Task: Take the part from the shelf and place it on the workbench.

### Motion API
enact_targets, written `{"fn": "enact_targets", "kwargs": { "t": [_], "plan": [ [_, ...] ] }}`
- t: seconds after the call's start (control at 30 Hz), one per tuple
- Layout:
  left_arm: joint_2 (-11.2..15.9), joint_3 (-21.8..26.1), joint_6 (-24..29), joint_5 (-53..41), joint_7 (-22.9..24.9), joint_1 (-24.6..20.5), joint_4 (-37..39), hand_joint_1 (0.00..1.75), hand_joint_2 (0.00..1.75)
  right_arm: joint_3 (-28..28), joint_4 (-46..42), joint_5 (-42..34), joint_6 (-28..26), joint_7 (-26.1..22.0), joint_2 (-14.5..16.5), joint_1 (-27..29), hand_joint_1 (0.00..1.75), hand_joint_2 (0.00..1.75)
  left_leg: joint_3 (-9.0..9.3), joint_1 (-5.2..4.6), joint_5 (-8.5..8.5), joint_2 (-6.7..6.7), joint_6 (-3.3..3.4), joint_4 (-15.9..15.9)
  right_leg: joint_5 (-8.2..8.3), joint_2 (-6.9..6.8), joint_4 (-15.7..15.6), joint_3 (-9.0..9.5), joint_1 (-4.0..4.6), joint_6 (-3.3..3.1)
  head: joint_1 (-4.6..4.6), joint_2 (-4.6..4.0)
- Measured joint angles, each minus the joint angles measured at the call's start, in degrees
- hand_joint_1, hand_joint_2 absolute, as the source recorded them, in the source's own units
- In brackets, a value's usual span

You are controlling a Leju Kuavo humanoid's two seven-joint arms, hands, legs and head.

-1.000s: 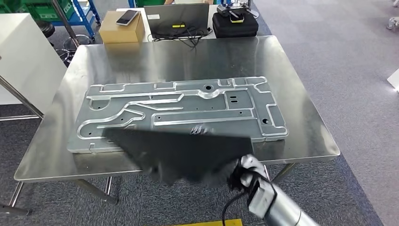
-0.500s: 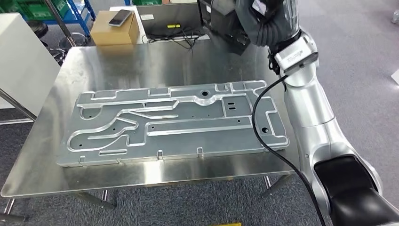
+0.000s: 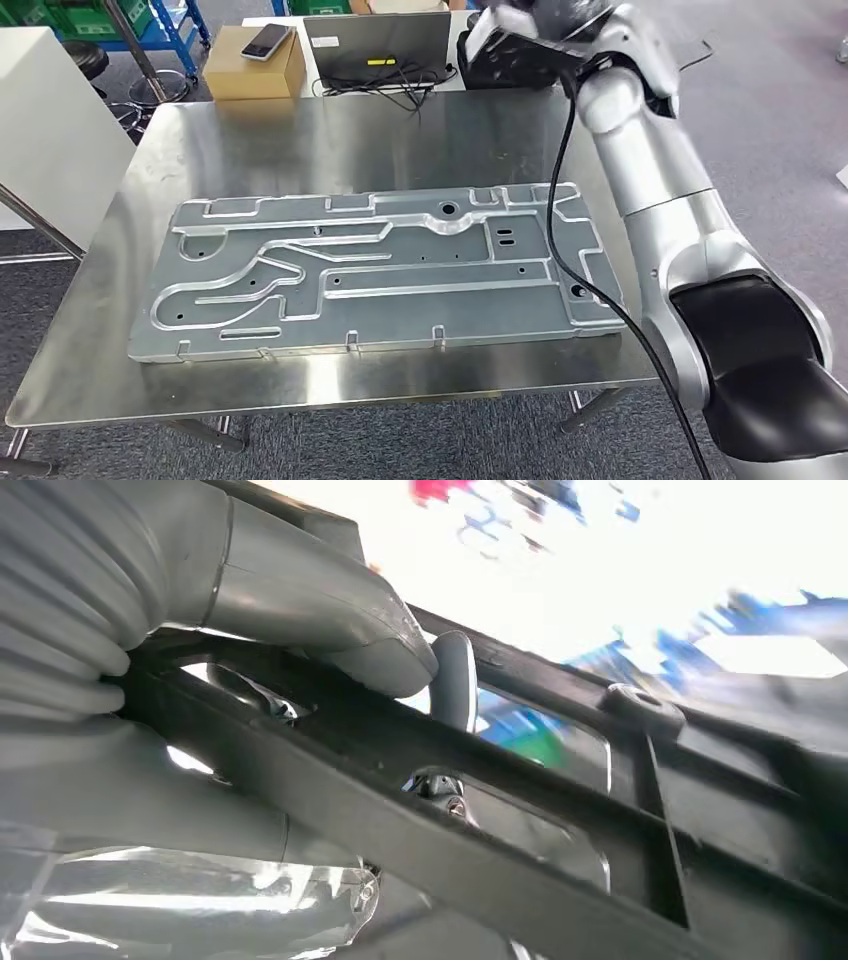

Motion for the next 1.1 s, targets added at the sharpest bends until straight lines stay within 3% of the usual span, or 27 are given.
{"fn": "enact_targets", "kwargs": {
  "t": [0.17, 0.2, 0.27, 0.33, 0.37, 0.4, 0.47, 0.5, 0.57, 0.67, 0.73, 0.8, 0.83, 0.87, 0.9, 0.93, 1.0, 1.03, 1.1],
  "plan": [
    [-0.05, -0.11, -0.95, -0.28, -0.51, -0.64, -0.03, 0.00, 1.75, 10.72, 17.14, 15.47, 9.81, 11.15, 1.42, 0.21, 1.75, 1.75, -0.52, 0.12, -1.33, -0.05, -1.53, 1.45, -0.54, 0.00, -1.49, 1.08, 0.22, -1.57, 0.00, 0.00],
    [-0.05, -0.14, -0.98, -0.35, -0.21, -0.83, -0.03, 0.00, 1.75, 13.01, 20.18, 17.47, 12.10, 13.13, 1.91, 1.15, 1.75, 1.75, -1.58, 0.15, -2.50, -0.03, -1.74, 3.71, -0.60, -0.10, -1.67, 1.34, 0.14, -1.88, 0.00, 0.00],
    [-0.08, -0.14, -1.00, -0.50, 0.34, -0.88, -0.04, 0.00, 1.75, 16.59, 25.05, 19.56, 14.71, 15.98, 2.92, 3.57, 1.75, 1.75, -5.55, 0.16, -5.61, 0.02, -2.02, 11.27, -0.81, -0.20, -1.68, 1.50, 0.23, -2.28, 0.00, 0.00],
    [-0.14, -0.14, -0.99, -0.56, 0.49, -0.50, -0.04, 0.00, 1.75, 18.97, 28.38, 20.38, 15.23, 17.82, 3.98, 5.59, 1.75, 1.75, -9.04, 0.16, -6.61, 0.02, -2.13, 16.77, -1.09, -0.05, -1.58, 1.65, 0.33, -2.47, 0.00, 0.00],
    [-0.18, -0.13, -0.97, -0.60, 0.41, -0.30, -0.04, 0.00, 1.75, 19.95, 29.63, 20.65, 15.30, 18.53, 4.43, 6.13, 1.75, 1.75, -9.27, 0.16, -5.39, 0.02, -2.07, 16.35, -1.30, 0.09, -1.50, 1.84, 0.35, -2.48, 0.00, 0.00],
    [-0.22, -0.10, -0.96, -0.63, 0.31, -0.14, -0.04, 0.00, 1.75, 20.86, 30.72, 20.89, 15.33, 19.16, 4.84, 6.43, 1.75, 1.75, -8.44, 0.15, -3.20, 0.03, -1.91, 13.77, -1.57, 0.23, -1.42, 2.16, 0.36, -2.44, 0.00, 0.00],
    [-0.25, -0.02, -0.96, -0.65, 0.03, -0.03, -0.04, 0.00, 1.75, 22.16, 32.33, 21.20, 15.33, 20.01, 5.49, 6.51, 1.75, 1.75, -5.02, 0.00, 1.08, 0.03, -1.43, 5.52, -2.18, 0.46, -1.32, 2.88, 0.46, -2.19, 0.00, 0.00],
    [-0.26, 0.03, -0.96, -0.63, -0.15, -0.05, -0.04, 0.00, 1.75, 22.66, 32.97, 21.38, 15.26, 20.38, 5.78, 6.49, 1.75, 1.75, -3.62, -0.13, 2.10, 0.05, -1.16, 2.52, -2.37, 0.59, -1.29, 3.10, 0.54, -1.97, 0.00, 0.00],
    [-0.28, 0.13, -0.96, -0.62, -0.55, -0.08, -0.04, 0.00, 1.75, 23.38, 33.94, 21.77, 15.05, 20.98, 6.24, 6.45, 1.75, 1.75, -2.55, -0.46, 2.06, 0.06, -0.72, 0.61, -2.50, 0.79, -1.37, 3.28, 0.63, -1.46, 0.00, 0.00],
    [-0.40, 0.29, -0.94, -0.64, -0.81, -0.06, -0.04, 0.00, 1.75, 23.97, 34.99, 21.98, 14.85, 21.50, 6.52, 6.25, 1.75, 1.75, -2.00, -0.10, 2.31, 0.20, 0.18, -0.12, -3.38, 0.70, -0.58, 3.22, 0.64, -0.61, 0.00, 0.00],
    [-0.51, 0.40, -0.92, -0.62, -0.85, -0.10, -0.04, 0.00, 1.75, 24.26, 35.59, 21.99, 14.81, 21.66, 6.55, 6.20, 1.75, 1.75, -1.78, 0.10, 2.48, 0.34, 0.69, -0.46, -6.46, 0.48, 4.55, 0.97, 0.57, -0.20, 0.00, 0.00],
    [-0.57, 0.44, -0.91, -0.61, -0.86, -0.07, -0.04, 0.00, 1.75, 24.51, 36.09, 21.99, 14.73, 21.70, 6.57, 6.27, 1.75, 1.75, -1.79, 0.07, 2.45, 0.39, 0.87, -0.46, -9.85, 0.35, 12.46, -2.87, 0.50, 0.04, 0.00, 0.00],
    [-0.60, 0.44, -0.91, -0.61, -0.86, -0.05, -0.04, 0.00, 1.75, 24.61, 36.29, 21.99, 14.67, 21.71, 6.57, 6.30, 1.75, 1.75, -1.75, 0.07, 2.42, 0.40, 0.87, -0.46, -10.34, 0.28, 14.90, -4.11, 0.44, 0.13, 0.00, 0.00],
    [-0.64, 0.44, -0.91, -0.61, -0.86, -0.03, -0.04, 0.00, 1.75, 24.69, 36.43, 21.99, 14.62, 21.71, 6.58, 6.29, 1.75, 1.75, -1.68, 0.07, 2.38, 0.38, 0.84, -0.44, -9.61, 0.23, 14.97, -4.21, 0.36, 0.17, 0.00, 0.00],
    [-0.70, 0.44, -0.91, -0.61, -0.86, -0.02, -0.04, 0.00, 1.75, 24.74, 36.52, 21.99, 14.58, 21.71, 6.60, 6.25, 1.75, 1.75, -1.57, 0.08, 2.32, 0.35, 0.77, -0.39, -7.82, 0.17, 12.47, -3.02, 0.26, 0.16, 0.00, 0.00],
    [-0.75, 0.44, -0.91, -0.61, -0.86, -0.02, -0.04, 0.00, 1.75, 24.77, 36.57, 21.99, 14.57, 21.71, 6.61, 6.19, 1.75, 1.75, -1.47, 0.08, 2.21, 0.30, 0.64, -0.29, -5.62, 0.12, 8.29, -0.98, 0.14, 0.11, 0.00, 0.00],
    [-0.81, 0.45, -0.91, -0.61, -0.86, -0.03, -0.04, 0.00, 1.75, 24.79, 36.63, 21.99, 14.53, 21.71, 6.73, 6.07, 1.75, 1.75, -1.46, -0.09, 1.96, 0.19, 0.17, 0.04, -2.89, 0.10, 0.88, 2.59, 0.14, -0.19, 0.00, 0.00],
    [-0.82, 0.46, -0.91, -0.60, -0.86, -0.03, -0.04, 0.00, 1.75, 24.80, 36.66, 21.99, 14.51, 21.71, 6.84, 6.03, 1.31, 1.31, -1.50, -0.19, 1.89, 0.16, -0.13, 0.14, -2.55, 0.13, -0.80, 3.34, 0.21, -0.41, 0.00, 0.00],
    [-0.82, 0.46, -0.91, -0.58, -0.86, -0.06, -0.04, 0.00, 1.75, 24.82, 36.71, 22.01, 14.52, 21.71, 7.09, 6.00, 0.44, 0.44, -1.45, -0.20, 1.94, 0.13, -0.79, 0.05, -2.53, 0.24, -1.31, 3.44, 0.42, -1.02, 0.00, 0.00]
  ]
}}
